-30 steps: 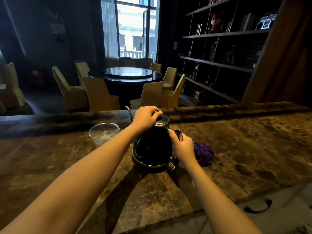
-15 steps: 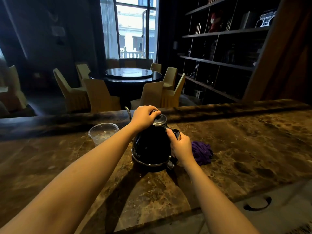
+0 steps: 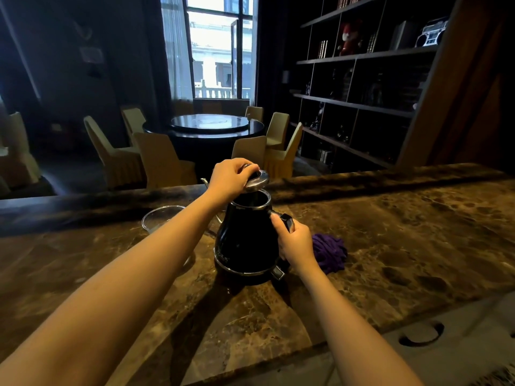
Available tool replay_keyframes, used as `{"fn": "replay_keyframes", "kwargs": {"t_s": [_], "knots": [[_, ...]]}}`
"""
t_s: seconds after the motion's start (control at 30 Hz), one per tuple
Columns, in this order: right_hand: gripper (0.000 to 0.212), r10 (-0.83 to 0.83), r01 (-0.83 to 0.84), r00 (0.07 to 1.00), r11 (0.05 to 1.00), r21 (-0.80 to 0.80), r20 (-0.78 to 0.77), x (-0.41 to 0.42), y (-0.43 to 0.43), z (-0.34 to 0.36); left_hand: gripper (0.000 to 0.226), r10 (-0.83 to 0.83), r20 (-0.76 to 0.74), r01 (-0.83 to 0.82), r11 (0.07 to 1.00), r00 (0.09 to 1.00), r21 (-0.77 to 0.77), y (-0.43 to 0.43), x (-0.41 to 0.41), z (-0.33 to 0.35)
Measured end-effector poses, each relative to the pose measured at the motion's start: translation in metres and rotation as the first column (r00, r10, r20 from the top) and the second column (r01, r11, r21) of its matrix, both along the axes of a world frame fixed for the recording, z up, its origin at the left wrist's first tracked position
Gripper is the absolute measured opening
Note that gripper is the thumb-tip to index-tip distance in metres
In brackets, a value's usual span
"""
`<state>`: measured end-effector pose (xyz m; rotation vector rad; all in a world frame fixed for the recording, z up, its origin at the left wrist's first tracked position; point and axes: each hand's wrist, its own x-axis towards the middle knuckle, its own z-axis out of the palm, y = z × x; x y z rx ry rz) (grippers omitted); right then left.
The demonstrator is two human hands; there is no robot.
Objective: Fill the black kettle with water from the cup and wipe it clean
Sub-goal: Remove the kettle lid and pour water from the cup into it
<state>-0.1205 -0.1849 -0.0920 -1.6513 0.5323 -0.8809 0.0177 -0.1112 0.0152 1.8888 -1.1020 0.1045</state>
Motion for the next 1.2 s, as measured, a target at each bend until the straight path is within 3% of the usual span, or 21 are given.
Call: {"fn": "replay_keyframes", "kwargs": {"t_s": [0.17, 0.33, 0.57, 0.67, 0.8, 0.97, 1.13, 1.2], "knots": [[0.031, 0.004, -0.004, 1.0, 1.0, 0.03, 0.004, 0.002, -0.006, -0.003, 0.027, 0.016, -0.033, -0.018, 0.997, 0.999, -0.074, 0.041, 0.004, -0.007], [0.037, -0.006, 0.006, 1.0, 1.0, 0.02, 0.015, 0.002, -0.009, 0.002, 0.02, 0.06, -0.077, -0.074, 0.979, 0.995, -0.191, 0.115, -0.007, -0.058], [0.038, -0.036, 0.036, 0.999, 0.999, 0.0, -0.019, 0.004, -0.012, 0.003, 0.023, 0.237, -0.112, -0.244, 0.968, 0.965, -0.057, 0.201, -0.007, -0.147], [0.031, -0.058, 0.058, 0.998, 0.996, -0.074, -0.001, 0.004, -0.01, 0.0, 0.023, 0.265, -0.045, -0.264, 0.964, 0.963, 0.04, 0.216, 0.002, -0.164], [0.029, -0.125, 0.124, 0.992, 0.978, -0.168, 0.005, 0.005, -0.01, -0.005, 0.021, 0.228, -0.035, -0.221, 0.964, 0.973, 0.147, 0.219, 0.011, -0.174], [0.02, -0.091, 0.089, 0.996, 0.987, -0.133, -0.007, 0.003, -0.006, 0.002, 0.02, 0.185, -0.03, -0.173, 0.955, 0.982, 0.241, 0.219, 0.014, -0.178], [0.028, -0.086, 0.085, 0.996, 0.989, -0.117, -0.004, 0.004, -0.007, 0.001, 0.027, 0.151, -0.049, -0.132, 0.951, 0.987, 0.279, 0.224, 0.024, -0.172], [0.03, -0.066, 0.066, 0.998, 0.995, -0.07, -0.001, 0.004, -0.009, 0.0, 0.04, 0.12, -0.1, -0.082, 0.944, 0.988, 0.32, 0.222, 0.028, -0.162]]}}
